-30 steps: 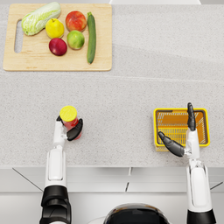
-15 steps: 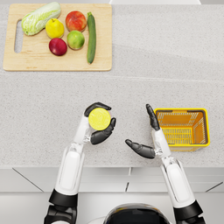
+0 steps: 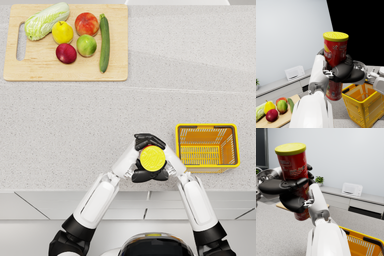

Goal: Pick up the red potato chip and place it into the yellow basket

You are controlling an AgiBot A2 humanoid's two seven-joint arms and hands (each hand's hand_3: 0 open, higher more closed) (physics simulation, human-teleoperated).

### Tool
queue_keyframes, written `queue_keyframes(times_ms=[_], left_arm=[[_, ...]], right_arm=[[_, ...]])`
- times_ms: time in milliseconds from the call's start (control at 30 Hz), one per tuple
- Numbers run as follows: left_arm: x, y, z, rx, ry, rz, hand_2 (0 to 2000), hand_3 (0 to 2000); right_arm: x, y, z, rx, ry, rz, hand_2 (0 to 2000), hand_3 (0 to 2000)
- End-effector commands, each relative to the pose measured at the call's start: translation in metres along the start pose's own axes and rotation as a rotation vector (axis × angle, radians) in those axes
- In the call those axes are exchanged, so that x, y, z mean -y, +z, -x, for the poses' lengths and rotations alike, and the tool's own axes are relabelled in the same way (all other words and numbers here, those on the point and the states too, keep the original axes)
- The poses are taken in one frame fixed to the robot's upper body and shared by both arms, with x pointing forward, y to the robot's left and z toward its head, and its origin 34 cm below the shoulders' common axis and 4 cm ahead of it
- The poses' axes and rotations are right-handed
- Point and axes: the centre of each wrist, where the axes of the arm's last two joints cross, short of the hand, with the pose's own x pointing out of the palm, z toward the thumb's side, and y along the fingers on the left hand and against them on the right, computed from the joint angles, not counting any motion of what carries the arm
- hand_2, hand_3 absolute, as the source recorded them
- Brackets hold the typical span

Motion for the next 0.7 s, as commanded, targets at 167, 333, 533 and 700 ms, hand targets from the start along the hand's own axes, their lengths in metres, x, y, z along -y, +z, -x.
queue_keyframes(times_ms=[167, 333, 533, 700], left_arm=[[0.022, 0.029, 0.019, -0.05, 0.113, -0.085, 0, 367], [0.08, 0.041, 0.086, -0.159, 0.445, -0.057, 0, 0], [0.105, 0.014, 0.107, -0.141, 0.578, 0.069, 0, 0], [0.099, 0.004, 0.099, -0.112, 0.546, 0.092, 0, 0]], right_arm=[[0.014, 0.021, 0.014, -0.01, -0.033, 0.089, 2000, 2000], [-0.016, 0.06, 0.093, -0.079, -0.349, 0.227, 2000, 2000], [-0.047, 0.042, 0.121, -0.059, -0.497, 0.167, 2000, 2000], [-0.046, -0.005, 0.112, 0.078, -0.453, -0.206, 2000, 2000]])
